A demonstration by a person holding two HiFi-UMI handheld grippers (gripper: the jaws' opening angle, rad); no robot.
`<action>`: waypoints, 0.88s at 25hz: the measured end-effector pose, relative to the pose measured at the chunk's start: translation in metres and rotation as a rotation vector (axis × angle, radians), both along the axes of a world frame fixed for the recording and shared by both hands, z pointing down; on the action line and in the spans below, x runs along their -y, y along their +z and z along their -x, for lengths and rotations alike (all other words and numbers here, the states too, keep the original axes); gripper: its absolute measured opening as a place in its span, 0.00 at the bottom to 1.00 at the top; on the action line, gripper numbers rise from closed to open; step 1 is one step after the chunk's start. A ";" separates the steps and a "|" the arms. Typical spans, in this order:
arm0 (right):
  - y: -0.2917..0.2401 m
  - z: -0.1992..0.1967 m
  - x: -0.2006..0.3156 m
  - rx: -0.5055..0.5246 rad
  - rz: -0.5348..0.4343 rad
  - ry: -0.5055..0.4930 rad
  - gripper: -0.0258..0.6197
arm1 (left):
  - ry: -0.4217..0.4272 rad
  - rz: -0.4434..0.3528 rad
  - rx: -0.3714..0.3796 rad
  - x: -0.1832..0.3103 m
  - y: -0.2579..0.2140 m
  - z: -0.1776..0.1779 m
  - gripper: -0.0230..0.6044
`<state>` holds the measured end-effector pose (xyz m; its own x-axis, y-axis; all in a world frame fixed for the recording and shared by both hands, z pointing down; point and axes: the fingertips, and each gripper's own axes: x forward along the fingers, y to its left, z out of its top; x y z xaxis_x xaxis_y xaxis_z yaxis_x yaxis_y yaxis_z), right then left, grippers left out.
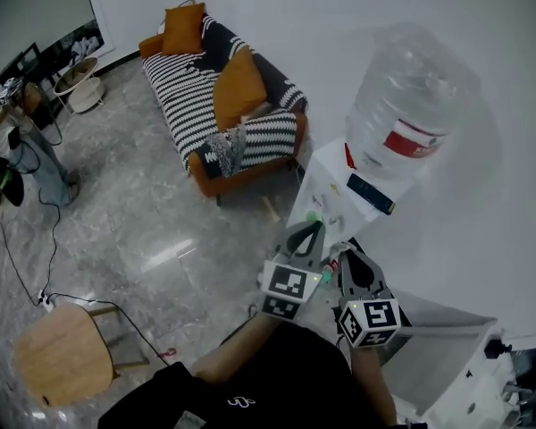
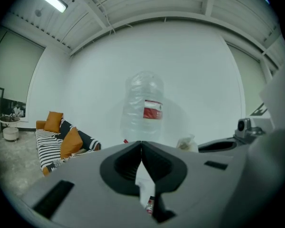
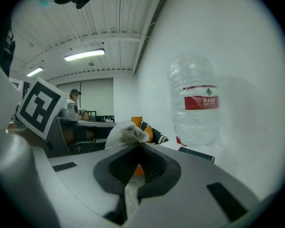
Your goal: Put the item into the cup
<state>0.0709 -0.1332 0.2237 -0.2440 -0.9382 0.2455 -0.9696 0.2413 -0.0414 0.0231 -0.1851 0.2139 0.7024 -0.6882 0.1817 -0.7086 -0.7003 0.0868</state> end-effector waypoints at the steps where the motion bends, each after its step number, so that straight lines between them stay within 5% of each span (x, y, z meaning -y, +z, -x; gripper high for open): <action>1: 0.001 0.002 0.002 0.000 0.001 -0.007 0.05 | -0.002 0.004 0.001 0.001 0.002 0.001 0.06; 17: 0.014 0.013 0.010 -0.009 0.037 -0.026 0.05 | -0.030 0.048 -0.003 0.016 0.016 0.012 0.06; 22: 0.020 0.010 0.003 -0.008 0.067 -0.016 0.05 | -0.056 0.111 -0.064 0.020 0.025 0.015 0.06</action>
